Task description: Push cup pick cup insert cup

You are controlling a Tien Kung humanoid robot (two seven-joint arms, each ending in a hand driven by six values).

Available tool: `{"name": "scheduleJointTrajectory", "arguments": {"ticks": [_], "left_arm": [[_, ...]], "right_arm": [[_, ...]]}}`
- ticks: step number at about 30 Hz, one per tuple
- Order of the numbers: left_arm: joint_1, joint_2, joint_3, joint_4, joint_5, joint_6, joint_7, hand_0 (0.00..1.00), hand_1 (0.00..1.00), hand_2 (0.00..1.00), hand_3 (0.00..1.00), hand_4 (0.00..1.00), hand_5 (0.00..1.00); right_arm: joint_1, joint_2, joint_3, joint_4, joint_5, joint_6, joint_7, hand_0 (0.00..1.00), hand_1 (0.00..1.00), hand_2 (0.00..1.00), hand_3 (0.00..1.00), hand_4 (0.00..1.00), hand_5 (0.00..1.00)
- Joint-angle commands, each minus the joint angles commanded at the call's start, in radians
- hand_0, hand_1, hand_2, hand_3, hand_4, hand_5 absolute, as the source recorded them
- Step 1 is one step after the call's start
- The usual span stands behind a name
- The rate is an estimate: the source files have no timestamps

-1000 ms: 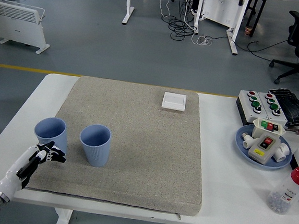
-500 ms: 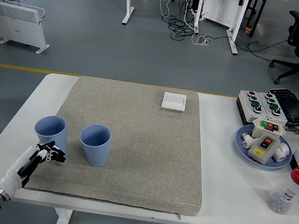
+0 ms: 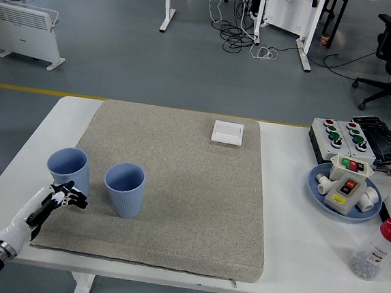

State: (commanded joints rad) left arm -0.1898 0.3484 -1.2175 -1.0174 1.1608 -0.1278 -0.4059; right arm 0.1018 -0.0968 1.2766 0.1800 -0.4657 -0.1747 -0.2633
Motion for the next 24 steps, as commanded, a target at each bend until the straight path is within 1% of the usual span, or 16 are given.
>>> {"name": "scheduleJointTrajectory", "arguments": {"ticks": [10,12,17,24], "left_arm": [[-0.038,-0.001,0.020,0.047,0.000,-0.001,0.001,0.664,0.518,0.487,0.465,0.543,0.998],[-0.057,0.002,0.032,0.063,-0.003,-0.001,0.000,0.666,0.518,0.487,0.465,0.542,0.998],[-0.086,0.008,0.046,0.085,-0.007,-0.002,0.000,0.666,0.518,0.487,0.465,0.542,0.998],[-0.112,0.015,0.064,0.109,-0.012,-0.003,0.000,0.666,0.518,0.487,0.465,0.540,0.998]], "right_arm": [[0.000,0.001,-0.002,0.000,0.001,-0.001,0.000,0.735,0.675,0.712,0.600,0.158,0.476],[0.000,0.001,-0.002,0.000,0.000,0.000,-0.001,0.735,0.674,0.712,0.600,0.158,0.477],[0.000,0.002,-0.004,0.000,0.001,-0.001,-0.001,0.735,0.674,0.712,0.600,0.158,0.477],[-0.001,0.002,-0.004,0.000,-0.001,-0.002,-0.002,0.735,0.674,0.711,0.600,0.157,0.477]]}}
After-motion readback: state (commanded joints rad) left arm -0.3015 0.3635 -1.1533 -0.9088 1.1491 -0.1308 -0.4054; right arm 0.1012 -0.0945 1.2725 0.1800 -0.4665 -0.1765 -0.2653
